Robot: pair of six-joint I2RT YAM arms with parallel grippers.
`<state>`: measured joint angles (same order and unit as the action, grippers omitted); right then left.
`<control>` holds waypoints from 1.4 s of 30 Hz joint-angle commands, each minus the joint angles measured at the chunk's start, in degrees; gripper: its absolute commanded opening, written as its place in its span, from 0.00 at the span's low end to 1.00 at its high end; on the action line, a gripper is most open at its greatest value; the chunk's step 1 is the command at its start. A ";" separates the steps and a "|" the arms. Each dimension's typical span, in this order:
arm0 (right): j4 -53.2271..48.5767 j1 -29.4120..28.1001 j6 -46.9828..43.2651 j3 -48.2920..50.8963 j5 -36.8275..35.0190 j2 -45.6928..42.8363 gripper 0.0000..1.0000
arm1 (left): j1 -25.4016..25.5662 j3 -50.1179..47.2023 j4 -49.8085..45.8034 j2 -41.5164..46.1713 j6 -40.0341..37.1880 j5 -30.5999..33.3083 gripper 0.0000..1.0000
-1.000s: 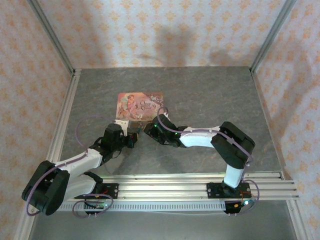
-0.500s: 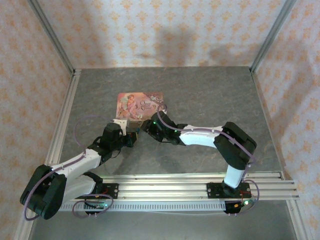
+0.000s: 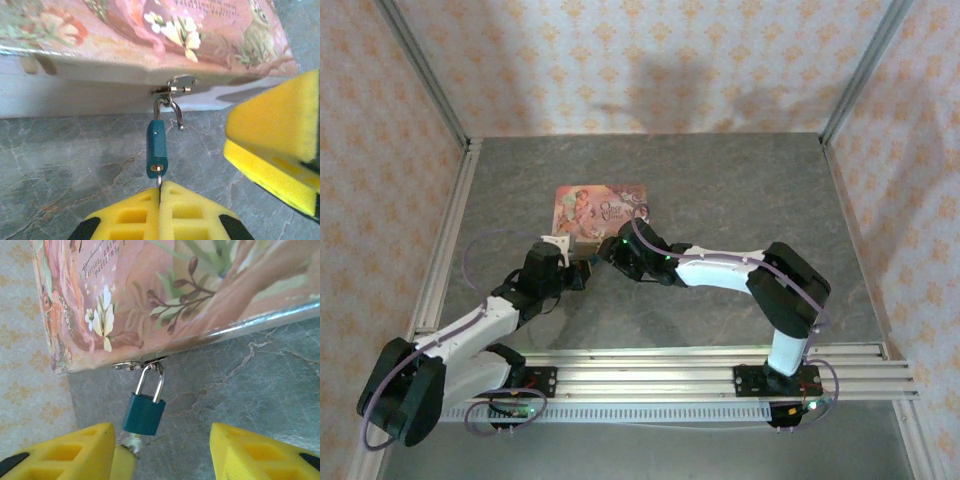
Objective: Unlock a padlock with a key
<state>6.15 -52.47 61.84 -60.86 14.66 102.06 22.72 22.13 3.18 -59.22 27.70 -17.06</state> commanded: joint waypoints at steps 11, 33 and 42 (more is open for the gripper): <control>-2.14 1.73 -2.34 4.51 -3.18 -5.63 0.53 | -0.48 6.89 -14.79 1.98 2.57 5.61 0.00; -4.62 -0.49 -7.80 6.11 -5.75 -6.14 0.52 | -0.10 9.15 -17.70 1.31 12.22 4.60 0.00; -9.86 1.38 -12.89 5.76 -10.70 -11.74 0.52 | 0.80 17.68 -30.51 -3.80 8.01 9.76 0.00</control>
<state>-1.54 -52.31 51.33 -54.48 7.20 93.12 22.90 37.58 -20.97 -62.15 37.39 -11.22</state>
